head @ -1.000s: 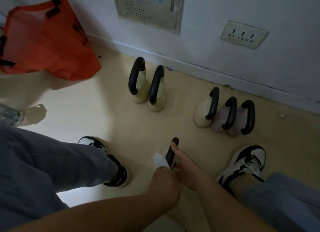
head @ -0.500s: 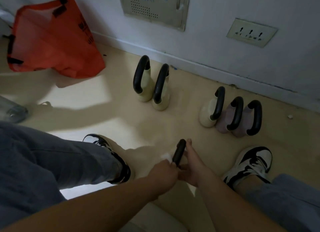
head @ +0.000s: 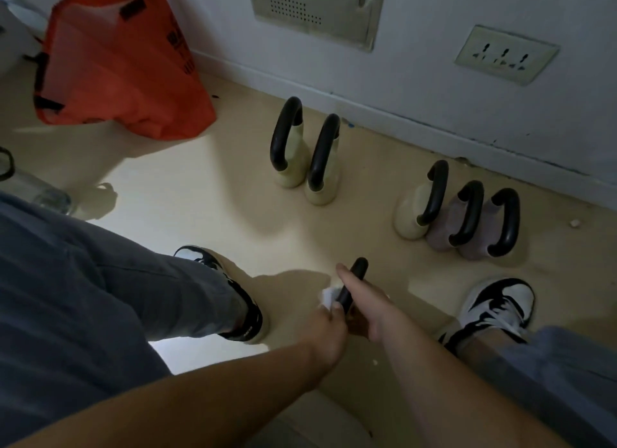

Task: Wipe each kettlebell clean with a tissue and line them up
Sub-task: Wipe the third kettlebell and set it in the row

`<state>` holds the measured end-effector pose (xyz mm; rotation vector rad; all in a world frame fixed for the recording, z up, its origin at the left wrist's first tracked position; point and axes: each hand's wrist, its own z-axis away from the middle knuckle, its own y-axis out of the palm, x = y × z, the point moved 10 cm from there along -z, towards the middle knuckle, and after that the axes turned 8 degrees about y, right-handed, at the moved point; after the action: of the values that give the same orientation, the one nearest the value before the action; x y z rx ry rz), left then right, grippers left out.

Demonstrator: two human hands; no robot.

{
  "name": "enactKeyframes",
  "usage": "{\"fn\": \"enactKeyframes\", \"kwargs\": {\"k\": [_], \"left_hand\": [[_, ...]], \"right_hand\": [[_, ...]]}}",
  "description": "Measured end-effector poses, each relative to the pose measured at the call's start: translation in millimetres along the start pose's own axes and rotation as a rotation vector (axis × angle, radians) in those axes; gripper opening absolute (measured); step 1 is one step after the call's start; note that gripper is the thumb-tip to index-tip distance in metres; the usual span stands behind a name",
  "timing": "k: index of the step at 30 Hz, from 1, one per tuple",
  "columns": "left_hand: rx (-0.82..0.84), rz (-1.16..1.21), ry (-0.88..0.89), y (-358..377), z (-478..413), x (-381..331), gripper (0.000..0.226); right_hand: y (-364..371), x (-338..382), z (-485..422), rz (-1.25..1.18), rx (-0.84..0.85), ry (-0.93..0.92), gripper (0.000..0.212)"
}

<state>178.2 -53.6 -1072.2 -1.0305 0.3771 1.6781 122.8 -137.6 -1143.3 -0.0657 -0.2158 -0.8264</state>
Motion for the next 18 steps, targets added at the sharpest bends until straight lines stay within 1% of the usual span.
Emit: {"fn": "enactKeyframes", "kwargs": {"k": [1, 2, 4, 6, 8, 10, 12, 14, 17, 18], "left_hand": [[-0.019, 0.035, 0.011, 0, -3, -3, 0.034], [-0.019, 0.042, 0.027, -2, -7, -9, 0.035], [0.026, 0.043, 0.047, -6, -16, -15, 0.039], [0.068, 0.007, 0.015, -9, -20, -5, 0.043], [0.044, -0.035, -0.043, -7, -12, 8, 0.046], [-0.058, 0.081, -0.008, 0, 3, 4, 0.049], [-0.106, 0.089, 0.010, 7, 12, -6, 0.048], [-0.094, 0.079, -0.005, 6, 7, -3, 0.045], [-0.027, 0.140, -0.185, -6, -5, 18, 0.050], [-0.022, 0.170, -0.199, -6, -4, 20, 0.050]], "right_hand": [[-1, 1, 1, 0.004, -0.003, -0.005, 0.057], [0, 2, 2, -0.004, 0.006, -0.003, 0.062], [5, 1, 0, -0.044, 0.019, 0.013, 0.077], [5, 2, -2, -0.055, 0.000, -0.003, 0.085], [4, 2, -3, -0.043, -0.010, -0.001, 0.092], [3, 1, -2, -0.019, -0.006, 0.011, 0.089], [1, 2, -3, 0.019, -0.003, 0.012, 0.090], [3, 3, -1, 0.024, 0.005, 0.014, 0.090], [7, 3, 3, -0.023, 0.025, 0.012, 0.077], [8, 2, 5, -0.019, 0.029, 0.016, 0.077]]}}
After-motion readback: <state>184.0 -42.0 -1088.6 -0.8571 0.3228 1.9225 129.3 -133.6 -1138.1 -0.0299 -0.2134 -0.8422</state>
